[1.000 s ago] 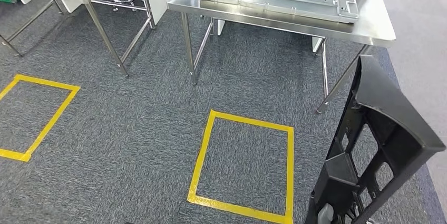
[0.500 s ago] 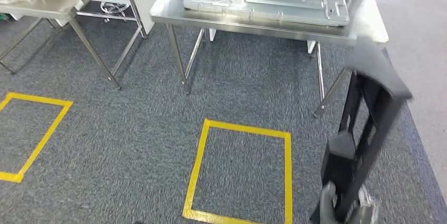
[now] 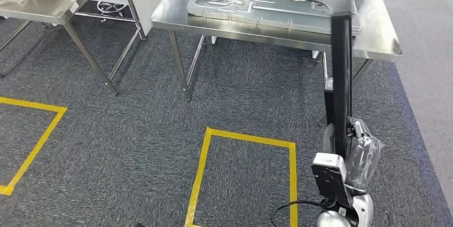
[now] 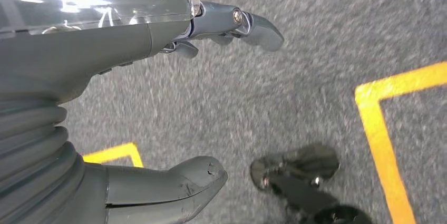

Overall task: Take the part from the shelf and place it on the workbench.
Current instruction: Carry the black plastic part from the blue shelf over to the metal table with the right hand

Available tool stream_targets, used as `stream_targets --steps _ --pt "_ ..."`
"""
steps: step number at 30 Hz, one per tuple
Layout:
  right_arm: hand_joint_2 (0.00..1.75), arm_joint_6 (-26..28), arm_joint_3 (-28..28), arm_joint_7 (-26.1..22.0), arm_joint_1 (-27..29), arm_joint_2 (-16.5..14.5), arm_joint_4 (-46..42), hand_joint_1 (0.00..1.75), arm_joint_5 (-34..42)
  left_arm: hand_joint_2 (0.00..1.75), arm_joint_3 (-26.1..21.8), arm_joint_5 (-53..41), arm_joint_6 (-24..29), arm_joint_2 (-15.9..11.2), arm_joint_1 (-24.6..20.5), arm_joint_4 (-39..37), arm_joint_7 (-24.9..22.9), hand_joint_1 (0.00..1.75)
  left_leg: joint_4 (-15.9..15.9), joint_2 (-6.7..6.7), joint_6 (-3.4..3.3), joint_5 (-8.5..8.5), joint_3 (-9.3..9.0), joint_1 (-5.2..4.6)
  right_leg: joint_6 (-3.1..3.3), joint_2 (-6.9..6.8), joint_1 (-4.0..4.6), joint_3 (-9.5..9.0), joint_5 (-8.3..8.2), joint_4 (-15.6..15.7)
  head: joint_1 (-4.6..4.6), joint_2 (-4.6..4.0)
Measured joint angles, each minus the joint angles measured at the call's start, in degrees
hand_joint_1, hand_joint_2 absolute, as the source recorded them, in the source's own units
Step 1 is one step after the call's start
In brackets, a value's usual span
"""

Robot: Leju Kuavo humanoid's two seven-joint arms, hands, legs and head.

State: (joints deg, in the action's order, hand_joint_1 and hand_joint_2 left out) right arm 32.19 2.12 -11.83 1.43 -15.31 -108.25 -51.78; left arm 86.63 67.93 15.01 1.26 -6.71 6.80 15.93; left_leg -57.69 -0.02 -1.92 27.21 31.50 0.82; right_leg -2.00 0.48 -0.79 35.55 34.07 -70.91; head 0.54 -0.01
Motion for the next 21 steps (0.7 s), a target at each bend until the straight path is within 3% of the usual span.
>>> stream_targets --steps 2,3,6,7,8,11,12,14,16,17,18,19,21 --pt "1.75 -1.34 0.98 2.85 -2.59 1.05 1.96 1.75 -7.00 1.75 0.64 -0.46 -0.24 -0.01 -0.03 0.00 -0.02 0.00 0.15 -0.10 0.27 0.92 -1.19 0.15 -0.50 -0.13 -0.43 3.41 1.33 -1.87 0.02 0.01" --pt "1.75 -2.40 1.70 4.38 -3.99 1.70 3.24 1.75 -11.15 1.75 0.91 -0.77 -0.42 -0.01 -0.05 0.00 -0.02 0.00 0.14 -0.14 0.49 1.49 -1.96 0.29 -0.69 -0.22 -0.61 3.86 0.24 -0.23 0.02 0.01" --pt "1.75 -5.37 4.62 8.09 -7.66 3.76 7.26 1.75 -23.15 1.75 1.56 -1.76 -0.83 0.01 -0.23 0.00 -0.07 0.00 0.24 -0.26 1.38 3.24 -4.02 0.64 -0.42 -0.62 -0.76 2.60 -8.45 9.49 0.22 0.00" --pt "1.75 -6.04 5.81 9.15 -8.67 4.41 8.61 1.75 -26.74 1.75 1.75 -2.07 -0.90 0.01 -0.30 0.00 -0.13 0.00 0.42 -0.31 1.78 3.67 -4.31 0.67 -0.03 -0.68 -0.59 2.29 -10.21 11.39 0.27 0.00" --pt "1.75 -6.59 7.08 10.22 -9.59 5.06 9.97 1.75 -30.14 1.75 1.87 -2.32 -0.97 0.01 -0.37 0.00 -0.20 0.00 0.59 -0.36 2.24 3.90 -4.75 0.66 0.39 -0.65 -0.38 2.21 -10.92 12.28 0.36 0.01" --pt "1.75 -7.52 10.79 12.95 -11.91 6.67 13.44 1.75 -36.29 1.75 2.00 -2.74 -1.12 -0.01 -0.58 0.00 -0.36 0.00 -0.30 -0.33 3.38 3.56 -5.31 0.76 1.75 -0.38 -0.15 1.16 -10.20 12.70 0.31 0.01" --pt "1.75 -7.70 11.99 13.78 -12.74 7.20 14.51 1.75 -37.09 1.75 2.02 -2.79 -1.18 -0.01 -0.66 0.00 -0.40 0.00 -2.17 -0.31 3.53 3.48 -4.42 0.83 2.22 -0.36 -0.14 0.60 -9.88 12.80 0.14 0.01" --pt "1.75 -7.94 14.63 15.70 -14.25 8.39 16.40 1.75 -37.89 1.75 2.03 -2.80 -1.32 -0.02 -0.77 0.00 -0.56 0.00 -8.71 -0.28 3.60 4.97 -0.54 0.91 3.02 -0.35 0.05 -0.46 -9.13 12.94 -0.18 0.01" --pt "1.75 -8.17 17.47 17.40 -15.19 9.73 17.85 1.75 -38.09 1.75 2.03 -2.79 -1.41 -0.04 -0.66 0.00 -0.79 0.00 -15.02 -0.28 3.58 8.24 4.27 0.77 3.52 -0.26 0.43 -1.48 -8.17 12.93 -0.40 0.01" --pt "1.75 -8.30 18.73 18.00 -15.46 10.33 18.42 1.75 -38.10 1.75 2.04 -2.79 -1.45 -0.08 -0.54 0.00 -0.92 0.00 -16.25 -0.29 3.46 9.37 5.91 0.66 3.64 -0.16 0.65 -2.11 -7.64 12.93 -0.45 0.01" --pt "1.75 -8.44 19.79 18.42 -15.69 10.86 18.92 1.75 -38.10 1.75 2.04 -2.78 -1.47 -0.12 -0.43 0.00 -1.06 0.00 -15.65 -0.29 3.24 9.31 6.71 0.54 3.70 -0.07 0.86 -2.83 -7.09 12.92 -0.48 0.01" --pt "1.75 -8.58 20.67 18.72 -15.94 11.30 19.34 1.75 -38.10 1.75 2.05 -2.77 -1.49 -0.17 -0.36 0.00 -1.18 0.00 -13.30 -0.29 2.90 7.81 6.69 0.38 3.72 0.01 1.06 -3.65 -6.50 12.92 -0.51 0.01" --pt "1.75 -8.82 22.07 19.17 -16.63 12.02 20.09 1.75 -38.10 1.75 2.05 -2.76 -1.54 -0.29 -0.27 0.00 -1.34 0.00 -6.38 -0.34 1.88 1.88 5.45 -0.18 3.61 0.06 1.38 -5.12 -5.33 12.85 -0.45 0.01"
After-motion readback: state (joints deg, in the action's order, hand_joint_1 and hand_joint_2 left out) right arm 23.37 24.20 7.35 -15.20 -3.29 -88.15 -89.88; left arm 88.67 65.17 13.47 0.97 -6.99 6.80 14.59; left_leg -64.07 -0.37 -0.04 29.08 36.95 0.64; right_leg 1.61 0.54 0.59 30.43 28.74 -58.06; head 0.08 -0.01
